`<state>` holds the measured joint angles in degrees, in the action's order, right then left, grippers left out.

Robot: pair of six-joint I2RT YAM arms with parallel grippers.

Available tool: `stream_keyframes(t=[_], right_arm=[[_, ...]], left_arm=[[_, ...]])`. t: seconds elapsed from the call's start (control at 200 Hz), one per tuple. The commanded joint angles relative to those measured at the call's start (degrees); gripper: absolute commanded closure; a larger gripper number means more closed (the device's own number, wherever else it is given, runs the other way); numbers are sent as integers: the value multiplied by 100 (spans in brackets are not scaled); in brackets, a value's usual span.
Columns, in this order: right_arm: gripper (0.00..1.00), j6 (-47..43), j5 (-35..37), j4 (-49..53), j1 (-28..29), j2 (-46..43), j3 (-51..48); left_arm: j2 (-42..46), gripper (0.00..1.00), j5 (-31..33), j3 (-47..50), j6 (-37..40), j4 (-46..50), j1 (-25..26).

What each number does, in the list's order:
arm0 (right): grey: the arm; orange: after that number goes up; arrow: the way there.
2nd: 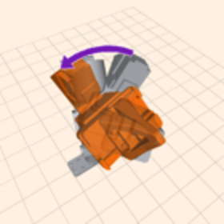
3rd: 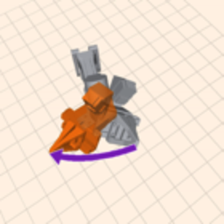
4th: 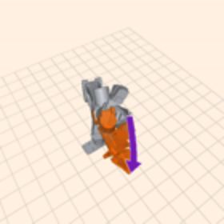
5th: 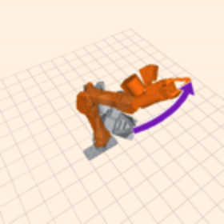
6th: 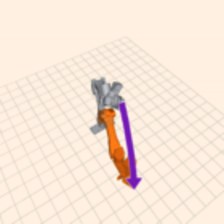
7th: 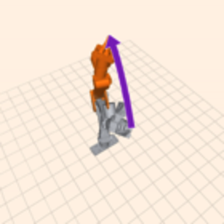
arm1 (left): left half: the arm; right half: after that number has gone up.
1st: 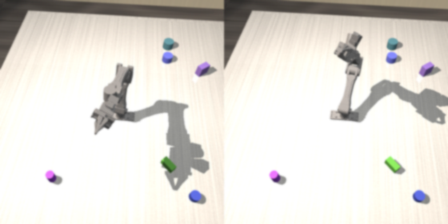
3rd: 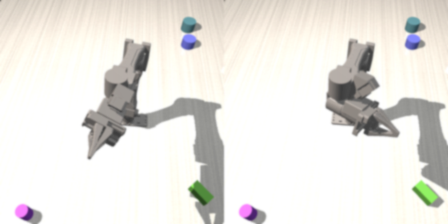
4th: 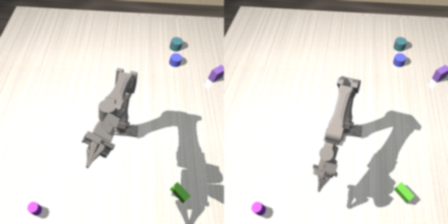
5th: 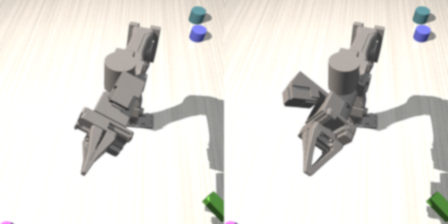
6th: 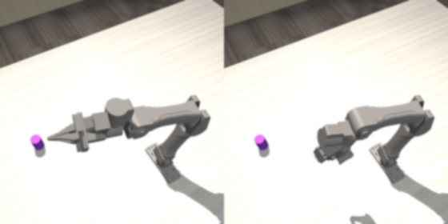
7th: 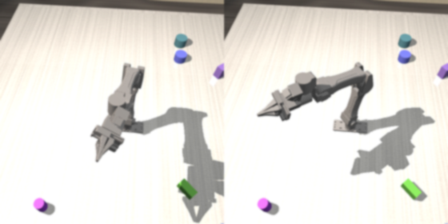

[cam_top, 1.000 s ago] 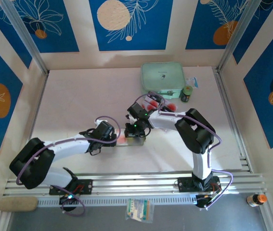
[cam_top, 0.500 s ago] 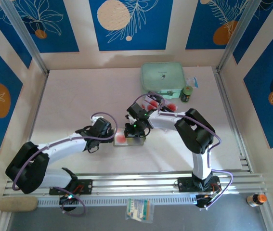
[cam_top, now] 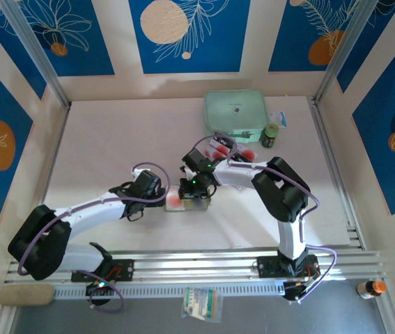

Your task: Put the credit cards into the card holder

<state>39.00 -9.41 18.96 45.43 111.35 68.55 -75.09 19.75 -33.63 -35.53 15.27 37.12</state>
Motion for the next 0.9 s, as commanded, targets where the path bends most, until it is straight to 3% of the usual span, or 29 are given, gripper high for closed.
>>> stream_keyframes(t=[0.0, 0.465, 0.895], right_arm=[[99, 54, -184, 64, 54, 101, 130], [98, 48, -188, -4, -259, -597, -90], [98, -117, -140, -33, -910, -973, -744]], left_arm=[[54, 3, -123, -133, 66, -42, -48], [273, 4, -807, -768, -4, 122, -3], [-171, 4, -842, -1539, -248, 28, 681]])
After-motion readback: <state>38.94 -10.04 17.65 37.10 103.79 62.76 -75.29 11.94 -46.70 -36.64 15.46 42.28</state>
